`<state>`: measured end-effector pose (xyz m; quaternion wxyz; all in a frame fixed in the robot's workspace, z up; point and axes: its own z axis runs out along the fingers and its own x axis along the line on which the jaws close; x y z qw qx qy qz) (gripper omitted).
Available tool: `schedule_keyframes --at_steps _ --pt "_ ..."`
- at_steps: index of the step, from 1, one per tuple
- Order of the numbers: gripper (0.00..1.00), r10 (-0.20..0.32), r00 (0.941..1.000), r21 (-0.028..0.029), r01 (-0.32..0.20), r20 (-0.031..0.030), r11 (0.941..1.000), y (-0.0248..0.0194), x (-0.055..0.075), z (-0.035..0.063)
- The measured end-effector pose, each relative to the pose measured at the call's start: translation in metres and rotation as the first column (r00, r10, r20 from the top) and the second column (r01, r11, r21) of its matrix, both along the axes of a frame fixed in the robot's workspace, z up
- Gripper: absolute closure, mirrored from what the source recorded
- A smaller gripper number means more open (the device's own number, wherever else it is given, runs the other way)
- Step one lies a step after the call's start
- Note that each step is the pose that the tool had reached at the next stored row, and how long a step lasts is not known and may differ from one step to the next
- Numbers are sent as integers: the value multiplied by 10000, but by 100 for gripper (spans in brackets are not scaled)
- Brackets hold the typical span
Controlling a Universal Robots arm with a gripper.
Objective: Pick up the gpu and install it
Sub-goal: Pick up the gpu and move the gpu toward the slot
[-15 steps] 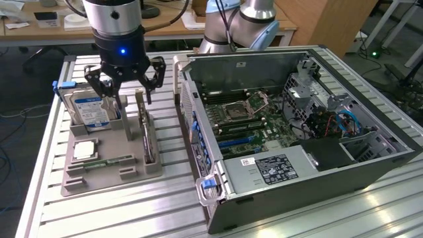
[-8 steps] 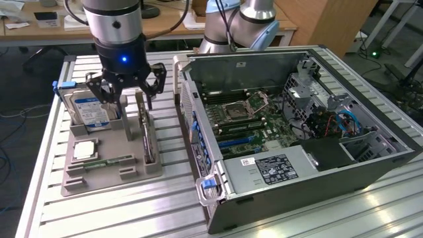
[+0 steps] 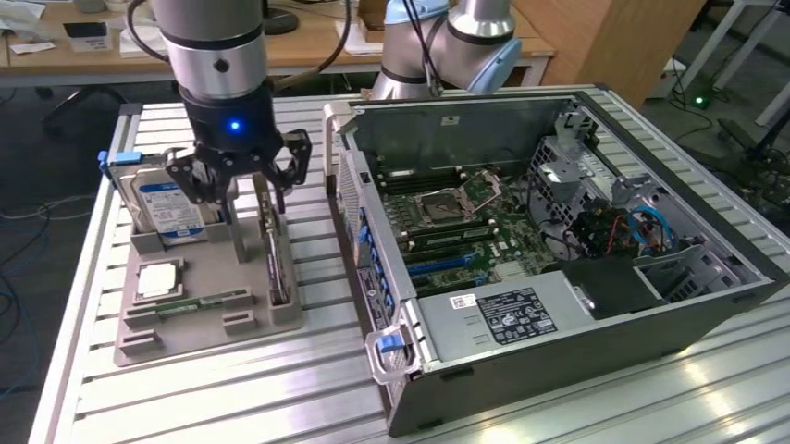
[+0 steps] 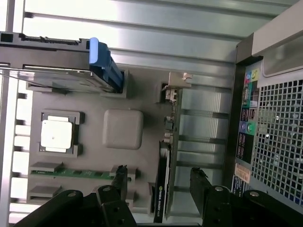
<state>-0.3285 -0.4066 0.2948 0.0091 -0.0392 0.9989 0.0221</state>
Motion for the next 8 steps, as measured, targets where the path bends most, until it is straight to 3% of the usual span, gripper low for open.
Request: schedule_keyframes --at_steps 8 --pt "35 2 10000 -1 -2 -1 10000 -14 1 -145"
